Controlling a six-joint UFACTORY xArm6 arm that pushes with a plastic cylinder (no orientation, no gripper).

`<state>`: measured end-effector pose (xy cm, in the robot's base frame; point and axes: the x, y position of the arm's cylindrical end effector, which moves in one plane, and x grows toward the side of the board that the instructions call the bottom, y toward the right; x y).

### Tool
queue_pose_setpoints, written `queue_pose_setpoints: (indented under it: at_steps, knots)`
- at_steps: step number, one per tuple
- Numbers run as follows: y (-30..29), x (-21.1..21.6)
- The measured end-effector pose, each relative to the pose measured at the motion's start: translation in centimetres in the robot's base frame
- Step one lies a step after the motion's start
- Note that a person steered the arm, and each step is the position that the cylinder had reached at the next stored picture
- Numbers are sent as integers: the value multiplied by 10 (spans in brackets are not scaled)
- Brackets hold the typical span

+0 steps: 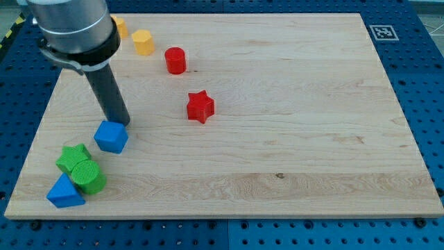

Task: Push the blue cube towards the green star

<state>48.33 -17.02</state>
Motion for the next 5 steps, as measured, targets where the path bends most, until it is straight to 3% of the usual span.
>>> queue_pose_setpoints:
  at_steps: [5]
  knots:
    - [40, 38]
